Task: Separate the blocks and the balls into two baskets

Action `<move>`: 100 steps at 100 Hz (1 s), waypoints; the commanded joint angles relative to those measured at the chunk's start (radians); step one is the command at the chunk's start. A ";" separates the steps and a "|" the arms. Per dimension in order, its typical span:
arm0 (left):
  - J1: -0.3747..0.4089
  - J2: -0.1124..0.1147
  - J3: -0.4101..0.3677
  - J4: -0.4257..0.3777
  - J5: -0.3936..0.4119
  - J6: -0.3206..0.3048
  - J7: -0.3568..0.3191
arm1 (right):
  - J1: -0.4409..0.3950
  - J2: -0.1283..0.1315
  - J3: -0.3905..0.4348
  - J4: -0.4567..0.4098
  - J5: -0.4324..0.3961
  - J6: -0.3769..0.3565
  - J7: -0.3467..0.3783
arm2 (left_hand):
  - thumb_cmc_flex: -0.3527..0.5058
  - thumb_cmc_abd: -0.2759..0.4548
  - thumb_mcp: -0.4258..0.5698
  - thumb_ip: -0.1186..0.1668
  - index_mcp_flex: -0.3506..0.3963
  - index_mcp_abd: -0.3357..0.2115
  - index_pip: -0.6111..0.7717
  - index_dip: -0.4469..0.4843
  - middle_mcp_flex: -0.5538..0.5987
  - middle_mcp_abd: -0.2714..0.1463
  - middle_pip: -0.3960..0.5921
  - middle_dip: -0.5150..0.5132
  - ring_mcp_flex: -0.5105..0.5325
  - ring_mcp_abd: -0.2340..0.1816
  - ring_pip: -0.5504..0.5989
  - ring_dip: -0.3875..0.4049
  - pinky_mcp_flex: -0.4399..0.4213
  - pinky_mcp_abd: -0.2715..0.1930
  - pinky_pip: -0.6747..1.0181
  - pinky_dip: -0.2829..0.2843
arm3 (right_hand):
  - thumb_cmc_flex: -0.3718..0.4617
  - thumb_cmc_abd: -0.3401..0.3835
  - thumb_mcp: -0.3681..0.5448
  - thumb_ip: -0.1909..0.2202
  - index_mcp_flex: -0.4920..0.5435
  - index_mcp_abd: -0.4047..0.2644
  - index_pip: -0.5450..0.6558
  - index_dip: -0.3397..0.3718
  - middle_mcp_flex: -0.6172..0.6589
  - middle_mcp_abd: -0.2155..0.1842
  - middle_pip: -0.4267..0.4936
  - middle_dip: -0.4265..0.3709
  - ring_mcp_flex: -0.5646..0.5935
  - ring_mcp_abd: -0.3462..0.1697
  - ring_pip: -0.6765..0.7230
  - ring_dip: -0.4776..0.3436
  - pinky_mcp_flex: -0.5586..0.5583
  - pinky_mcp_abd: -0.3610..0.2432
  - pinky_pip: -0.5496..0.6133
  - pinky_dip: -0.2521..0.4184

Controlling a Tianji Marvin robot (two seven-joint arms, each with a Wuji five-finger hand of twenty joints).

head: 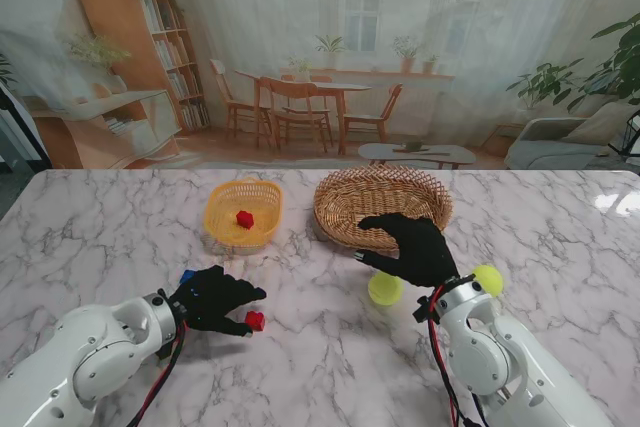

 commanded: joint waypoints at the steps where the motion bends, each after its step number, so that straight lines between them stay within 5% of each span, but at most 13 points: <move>1: 0.009 0.002 0.001 -0.002 0.001 -0.004 -0.010 | -0.001 -0.002 -0.001 0.004 -0.002 0.003 0.000 | 0.003 -0.001 -0.013 -0.030 0.000 0.020 -0.018 -0.003 -0.009 0.017 -0.012 0.010 -0.014 0.020 -0.011 -0.004 -0.001 0.001 -0.011 0.011 | 0.014 0.043 0.000 0.024 0.015 0.008 0.009 0.012 0.002 -0.006 0.001 0.008 0.017 -0.004 0.002 0.014 -0.003 0.022 0.010 0.005; 31: -0.035 0.005 0.052 0.044 -0.010 0.025 -0.029 | 0.003 -0.001 -0.005 0.007 -0.002 0.004 0.005 | 0.011 -0.021 -0.012 -0.028 -0.025 0.026 -0.027 -0.008 -0.069 0.030 -0.029 0.002 -0.031 0.016 -0.012 -0.004 -0.005 -0.013 -0.013 0.008 | 0.013 0.044 0.000 0.024 0.014 0.007 0.009 0.012 0.000 -0.006 0.000 0.008 0.016 -0.003 0.002 0.014 -0.003 0.022 0.010 0.005; 52: -0.060 0.009 0.081 0.077 -0.006 0.031 -0.035 | 0.004 -0.001 -0.004 0.010 -0.003 0.001 0.001 | 0.075 -0.099 0.008 -0.010 -0.005 0.023 -0.018 -0.008 -0.057 0.023 -0.001 0.010 -0.014 0.007 0.008 0.003 0.030 -0.054 -0.010 -0.001 | 0.009 0.043 -0.002 0.023 0.015 0.006 0.009 0.012 0.000 -0.008 -0.001 0.007 0.014 -0.002 0.001 0.014 -0.005 0.022 0.008 0.004; 63: -0.069 0.010 0.092 0.093 -0.004 0.032 -0.034 | 0.004 -0.001 -0.004 0.011 -0.005 0.001 0.000 | 0.094 -0.117 0.018 -0.002 0.007 0.024 -0.008 -0.006 -0.050 0.020 0.016 0.015 0.000 -0.028 0.013 0.004 0.043 -0.065 -0.008 -0.006 | 0.008 0.044 -0.002 0.023 0.016 0.005 0.009 0.012 0.000 -0.006 -0.001 0.007 0.013 -0.004 0.000 0.014 -0.008 0.024 0.007 0.004; 100: -0.110 0.012 0.150 0.143 -0.014 0.060 -0.031 | 0.006 -0.001 -0.006 0.011 -0.005 0.001 0.003 | 0.165 -0.069 0.050 0.004 0.039 0.015 0.118 0.106 -0.014 -0.021 0.173 0.157 0.037 -0.040 0.086 0.082 0.076 -0.089 0.027 -0.018 | 0.008 0.044 -0.003 0.023 0.016 0.006 0.008 0.012 0.000 -0.005 -0.003 0.007 0.013 -0.004 -0.001 0.014 -0.009 0.023 0.006 0.004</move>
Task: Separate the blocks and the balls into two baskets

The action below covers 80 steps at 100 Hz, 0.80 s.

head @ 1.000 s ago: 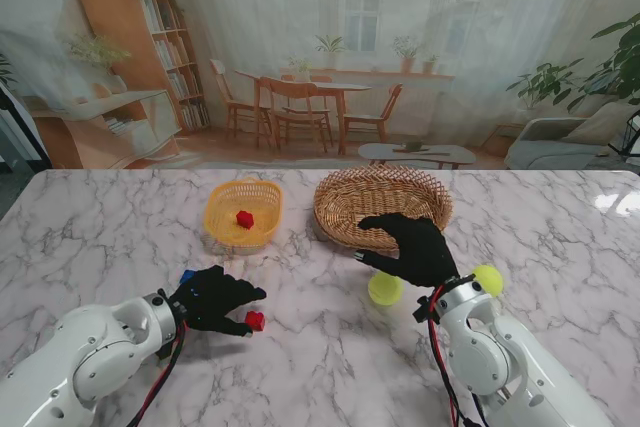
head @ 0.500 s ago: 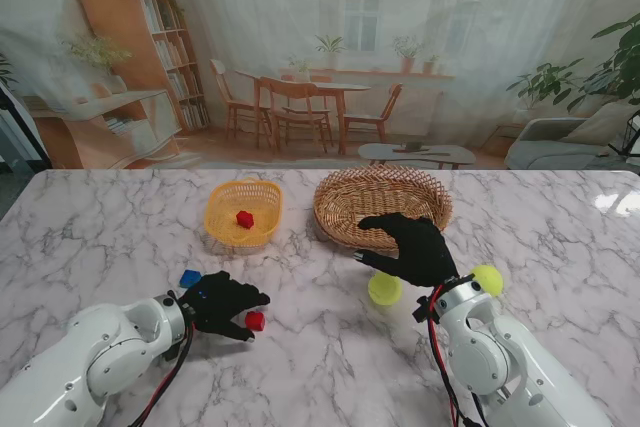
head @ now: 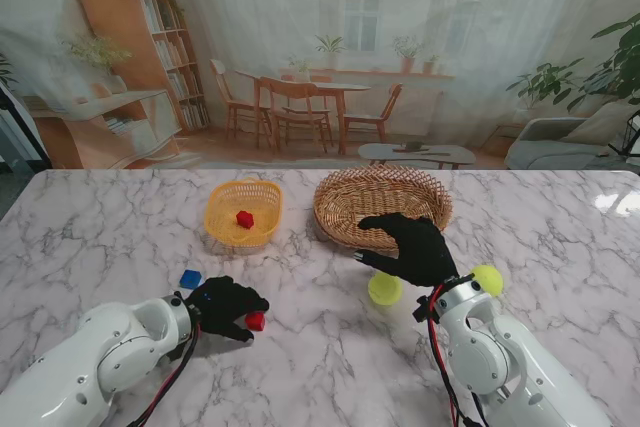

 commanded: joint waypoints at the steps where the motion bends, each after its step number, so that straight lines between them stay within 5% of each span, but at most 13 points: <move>1: -0.005 -0.001 0.014 0.024 0.000 0.011 -0.015 | -0.001 -0.001 -0.002 0.004 -0.002 0.001 0.001 | 0.055 0.020 0.018 0.005 0.027 0.009 0.041 0.041 0.035 -0.035 0.055 0.044 0.038 -0.027 0.044 0.032 0.013 -0.017 0.030 -0.015 | 0.008 0.044 -0.003 0.023 0.017 0.005 0.009 0.012 -0.001 -0.006 -0.003 0.007 0.013 -0.004 -0.001 0.014 -0.010 0.024 0.005 0.004; 17: -0.017 0.002 0.032 0.032 -0.020 0.024 -0.045 | 0.002 0.000 -0.003 0.007 -0.001 0.001 0.004 | 0.140 0.037 0.050 0.009 -0.020 -0.021 0.166 0.203 0.046 -0.065 0.144 0.149 0.070 -0.043 0.096 0.109 0.042 -0.020 0.064 -0.012 | 0.008 0.043 -0.004 0.023 0.017 0.007 0.008 0.012 0.000 -0.006 -0.003 0.007 0.014 -0.005 -0.001 0.014 -0.008 0.024 0.005 0.004; 23: -0.021 0.002 0.038 0.036 -0.021 0.027 -0.050 | 0.003 0.000 -0.004 0.008 -0.001 0.001 0.005 | 0.170 0.021 0.066 0.004 -0.030 -0.042 0.203 0.281 0.072 -0.075 0.132 0.303 0.085 -0.050 0.114 0.136 0.056 -0.024 0.079 -0.010 | 0.009 0.044 -0.003 0.023 0.017 0.005 0.008 0.012 0.001 -0.007 -0.003 0.008 0.013 -0.002 -0.001 0.014 -0.009 0.025 0.005 0.004; 43: -0.022 0.002 0.042 0.039 -0.022 0.029 -0.043 | 0.005 0.000 -0.005 0.011 0.000 0.001 0.006 | 0.247 0.001 0.057 0.002 -0.031 -0.102 0.395 0.354 0.227 -0.109 0.024 0.531 0.146 -0.062 0.188 0.210 0.102 -0.015 0.143 0.016 | 0.009 0.044 -0.004 0.023 0.017 0.005 0.008 0.012 0.002 -0.007 -0.003 0.008 0.013 -0.002 -0.001 0.014 -0.009 0.023 0.005 0.004; 80: -0.004 -0.003 0.002 0.006 -0.002 0.004 -0.012 | 0.005 0.000 -0.005 0.012 0.001 0.004 0.008 | 0.257 0.004 0.061 0.005 -0.013 -0.118 0.451 0.367 0.273 -0.123 0.022 0.561 0.177 -0.062 0.213 0.225 0.129 -0.009 0.168 0.025 | 0.011 0.044 -0.006 0.024 0.017 0.007 0.007 0.012 0.002 -0.006 -0.004 0.008 0.013 -0.002 -0.002 0.014 -0.010 0.024 0.004 0.005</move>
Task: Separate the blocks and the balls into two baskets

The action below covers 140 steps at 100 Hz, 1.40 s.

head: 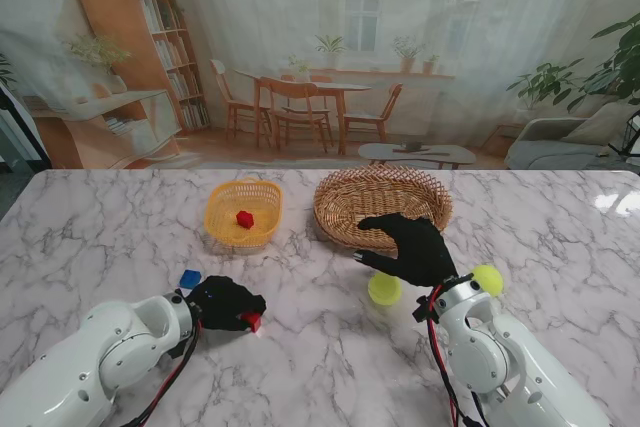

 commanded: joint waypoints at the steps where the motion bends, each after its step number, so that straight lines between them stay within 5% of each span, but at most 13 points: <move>1: 0.009 0.000 -0.006 -0.005 0.008 -0.009 -0.011 | -0.001 0.000 -0.001 0.003 -0.001 0.004 0.002 | 0.076 -0.011 0.012 0.005 0.001 -0.029 0.043 0.019 0.036 -0.016 -0.003 -0.013 0.024 -0.006 0.032 0.019 0.012 0.008 0.041 0.023 | 0.011 0.044 -0.006 0.023 0.017 0.006 0.007 0.012 0.001 -0.006 -0.005 0.008 0.012 -0.003 -0.002 0.014 -0.010 0.024 0.004 0.005; 76: -0.073 -0.015 -0.110 -0.081 0.026 -0.037 0.025 | -0.001 0.000 -0.001 0.003 -0.001 0.004 0.002 | 0.062 -0.015 0.006 0.005 0.010 -0.032 0.056 0.003 0.047 -0.017 -0.023 -0.015 0.026 0.003 0.029 0.023 0.012 0.009 0.048 0.028 | 0.015 0.045 -0.008 0.024 0.018 0.007 0.006 0.012 0.004 -0.005 -0.004 0.008 0.012 -0.002 -0.002 0.014 -0.010 0.024 0.005 0.005; 140: -0.316 -0.029 0.035 0.130 -0.012 0.178 0.066 | 0.023 0.002 -0.028 0.018 0.005 0.018 0.025 | 0.057 -0.007 0.002 0.006 0.002 -0.030 0.049 -0.003 0.036 -0.016 -0.036 -0.016 0.017 0.003 0.021 0.023 0.003 0.005 0.046 0.032 | 0.016 0.046 -0.010 0.024 0.018 0.007 0.006 0.013 0.005 -0.007 -0.004 0.009 0.010 -0.003 -0.002 0.014 -0.010 0.024 0.004 0.005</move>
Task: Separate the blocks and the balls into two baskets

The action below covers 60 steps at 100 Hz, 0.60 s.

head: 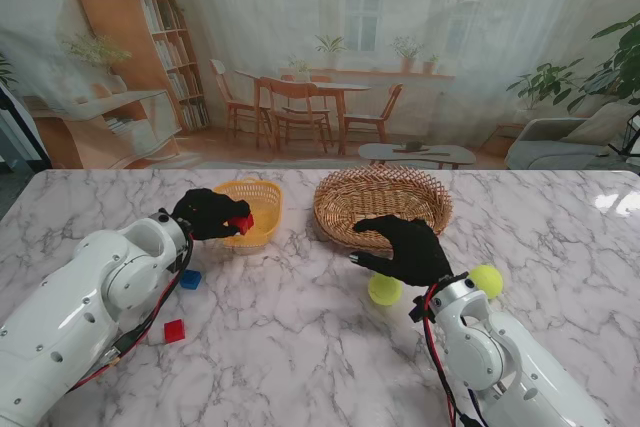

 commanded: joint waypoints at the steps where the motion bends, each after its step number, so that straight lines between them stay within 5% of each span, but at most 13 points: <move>1: -0.048 -0.009 0.013 0.036 -0.006 0.012 -0.015 | 0.002 0.000 -0.004 0.006 0.000 0.006 0.004 | 0.057 -0.006 0.003 0.006 0.002 -0.028 0.036 -0.003 0.020 0.001 -0.007 -0.003 0.006 0.004 0.014 0.011 -0.007 0.005 0.032 0.028 | 0.016 0.046 -0.009 0.025 0.017 0.008 0.006 0.013 0.004 -0.006 -0.004 0.009 0.010 -0.003 -0.002 0.014 -0.010 0.024 0.004 0.005; 60: -0.314 -0.043 0.302 0.291 -0.165 0.224 0.020 | 0.007 0.001 -0.008 0.013 -0.006 0.009 0.007 | 0.038 0.000 -0.009 0.009 -0.021 -0.008 -0.005 -0.045 -0.053 0.019 0.055 -0.084 -0.023 0.012 -0.001 0.000 -0.025 -0.002 0.030 0.039 | 0.016 0.046 -0.009 0.025 0.017 0.006 0.006 0.013 0.005 -0.009 -0.004 0.009 0.009 -0.002 -0.003 0.013 -0.010 0.022 0.004 0.005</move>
